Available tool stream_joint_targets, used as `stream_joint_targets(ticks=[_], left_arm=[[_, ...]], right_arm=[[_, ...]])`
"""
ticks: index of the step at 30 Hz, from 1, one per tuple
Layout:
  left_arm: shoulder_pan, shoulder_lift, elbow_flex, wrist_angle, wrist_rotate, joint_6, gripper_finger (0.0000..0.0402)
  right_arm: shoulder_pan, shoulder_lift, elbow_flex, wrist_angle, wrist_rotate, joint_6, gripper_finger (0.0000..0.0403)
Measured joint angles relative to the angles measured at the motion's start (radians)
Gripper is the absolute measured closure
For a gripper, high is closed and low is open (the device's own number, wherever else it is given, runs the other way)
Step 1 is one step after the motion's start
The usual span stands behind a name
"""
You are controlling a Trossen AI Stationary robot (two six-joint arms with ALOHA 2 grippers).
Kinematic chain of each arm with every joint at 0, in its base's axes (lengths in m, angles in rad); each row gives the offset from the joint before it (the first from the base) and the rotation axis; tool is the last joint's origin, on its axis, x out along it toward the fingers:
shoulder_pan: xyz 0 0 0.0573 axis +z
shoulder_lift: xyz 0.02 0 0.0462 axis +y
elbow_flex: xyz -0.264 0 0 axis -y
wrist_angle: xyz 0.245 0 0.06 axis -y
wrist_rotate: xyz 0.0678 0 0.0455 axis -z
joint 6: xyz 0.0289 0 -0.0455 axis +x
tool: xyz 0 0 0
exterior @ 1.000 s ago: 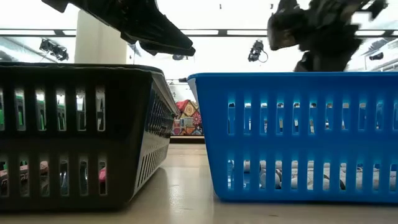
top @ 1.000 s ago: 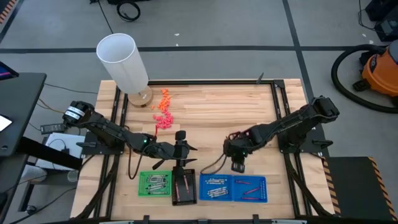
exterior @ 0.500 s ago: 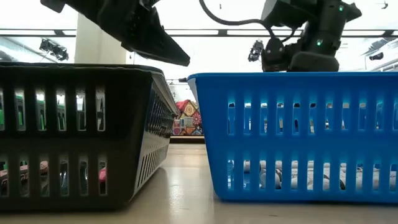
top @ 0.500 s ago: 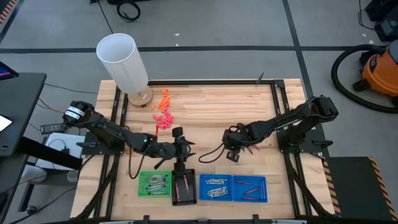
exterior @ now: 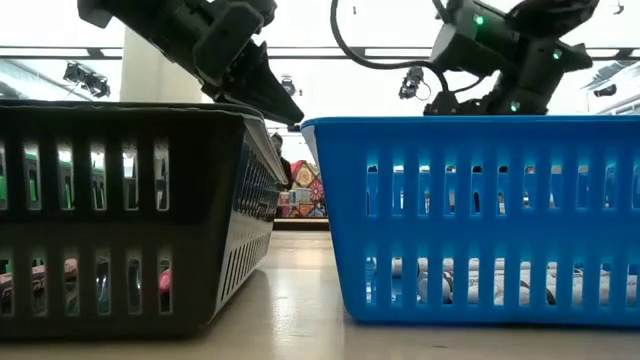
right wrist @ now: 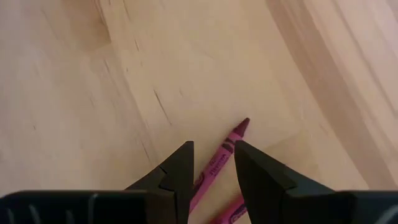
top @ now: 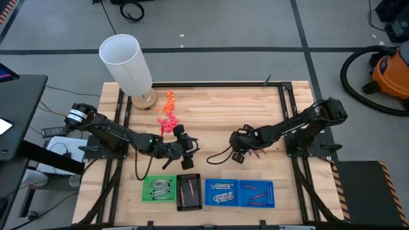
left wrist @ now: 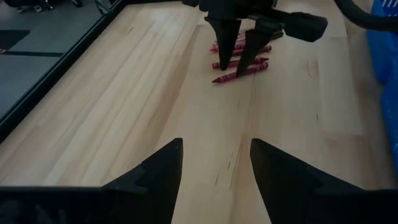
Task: Sort crayons
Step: Put the red crayon into the right blue bin
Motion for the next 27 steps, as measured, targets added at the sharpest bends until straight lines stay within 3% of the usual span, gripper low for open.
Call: stream_joint_targets(ticks=[15, 27], left_arm=[[0.0, 0.0, 0.0, -0.001, 0.002, -0.004, 0.0203], [-0.022, -0.011, 0.001, 0.006, 0.052, 0.007, 0.0203]], right_arm=[[0.0, 0.0, -0.105, 0.152, 0.026, -0.092, 0.0279], [0.0, -0.003, -0.151, 0.234, 0.003, -0.087, 0.0327]])
